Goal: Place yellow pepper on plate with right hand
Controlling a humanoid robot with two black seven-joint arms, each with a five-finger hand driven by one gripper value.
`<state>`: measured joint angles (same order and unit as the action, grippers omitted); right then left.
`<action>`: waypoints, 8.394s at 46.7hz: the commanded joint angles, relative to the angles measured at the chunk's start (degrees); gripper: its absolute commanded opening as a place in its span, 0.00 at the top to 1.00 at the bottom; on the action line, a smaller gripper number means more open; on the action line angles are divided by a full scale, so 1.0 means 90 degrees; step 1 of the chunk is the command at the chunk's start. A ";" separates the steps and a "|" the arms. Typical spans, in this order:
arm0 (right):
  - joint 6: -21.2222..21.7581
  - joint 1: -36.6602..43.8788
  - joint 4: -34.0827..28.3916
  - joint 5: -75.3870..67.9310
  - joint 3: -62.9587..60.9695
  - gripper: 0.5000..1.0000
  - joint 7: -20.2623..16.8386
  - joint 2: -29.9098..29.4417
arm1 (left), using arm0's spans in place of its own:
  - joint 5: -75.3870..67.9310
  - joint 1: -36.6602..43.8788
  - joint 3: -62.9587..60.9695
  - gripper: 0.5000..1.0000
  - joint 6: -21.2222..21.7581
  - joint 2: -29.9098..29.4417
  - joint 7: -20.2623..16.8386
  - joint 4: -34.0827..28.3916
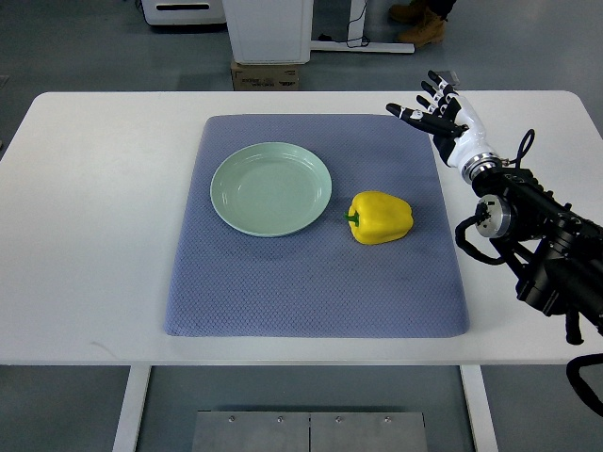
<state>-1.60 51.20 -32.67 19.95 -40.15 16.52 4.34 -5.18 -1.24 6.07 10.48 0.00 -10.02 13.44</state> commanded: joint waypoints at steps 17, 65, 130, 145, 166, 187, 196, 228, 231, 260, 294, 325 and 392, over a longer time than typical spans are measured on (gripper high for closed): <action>0.0001 0.0014 -0.0003 0.0000 0.0008 0.00 0.0000 -0.0033 | 0.0019 -0.0009 -0.0001 0.00 0.0007 0.0000 0.0000 0.0001; 0.0002 -0.0074 -0.0003 0.0000 -0.0001 0.00 0.0127 -0.0042 | 0.0019 0.0021 -0.0001 0.00 0.0007 0.0000 0.0000 0.0001; 0.0548 0.0571 -0.1584 0.0507 0.2869 0.00 0.1006 0.1696 | 0.0019 0.0021 -0.0001 0.00 0.0007 0.0000 0.0000 0.0001; 0.0617 0.1118 -0.1916 0.1738 0.4138 0.00 0.1387 0.2057 | 0.0019 0.0021 -0.0001 0.00 0.0007 0.0000 0.0000 0.0001; 0.0685 0.1880 -0.2415 0.2558 0.5321 0.00 0.1660 0.2341 | 0.0019 0.0030 -0.0001 0.00 0.0007 0.0000 0.0000 0.0001; 0.0587 0.2182 -0.2288 0.2959 0.6317 0.00 0.1631 0.2214 | 0.0010 0.0021 -0.0001 0.00 0.0007 0.0000 0.0000 0.0001; 0.0568 0.2182 -0.2200 0.3115 0.6405 0.00 0.1611 0.2126 | 0.0010 0.0030 -0.0001 0.00 0.0007 0.0000 0.0000 0.0001; 0.0373 0.2085 -0.1760 0.3203 0.6590 0.15 0.1611 0.1706 | 0.0019 0.0021 -0.0001 0.00 0.0007 0.0000 0.0000 0.0001; 0.0373 0.2075 -0.1760 0.3203 0.6590 0.17 0.1611 0.1706 | 0.0010 0.0030 -0.0001 0.00 0.0007 0.0000 0.0000 0.0001; 0.0382 0.2036 -0.1575 0.3193 0.6698 0.87 0.1651 0.1725 | 0.0010 0.0021 -0.0001 0.00 0.0007 0.0000 0.0000 -0.0009; 0.0353 0.2553 -0.1419 0.3096 0.5643 1.00 0.1016 0.1111 | 0.0019 0.0030 -0.0001 0.00 0.0007 0.0000 0.0000 -0.0009; 0.0363 0.2768 -0.0491 0.3086 0.5702 1.00 0.0176 -0.0482 | 0.0019 0.0021 -0.0001 0.00 0.0007 0.0000 0.0000 0.0001; 0.0461 0.2505 -0.0647 0.3086 0.5829 0.00 0.0127 -0.0482 | 0.0019 0.0030 -0.0001 0.00 0.0007 0.0000 0.0000 0.0001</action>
<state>2.54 73.71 -38.50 47.81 12.30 17.75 0.00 -5.01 -0.98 6.07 10.53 0.00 -10.02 13.42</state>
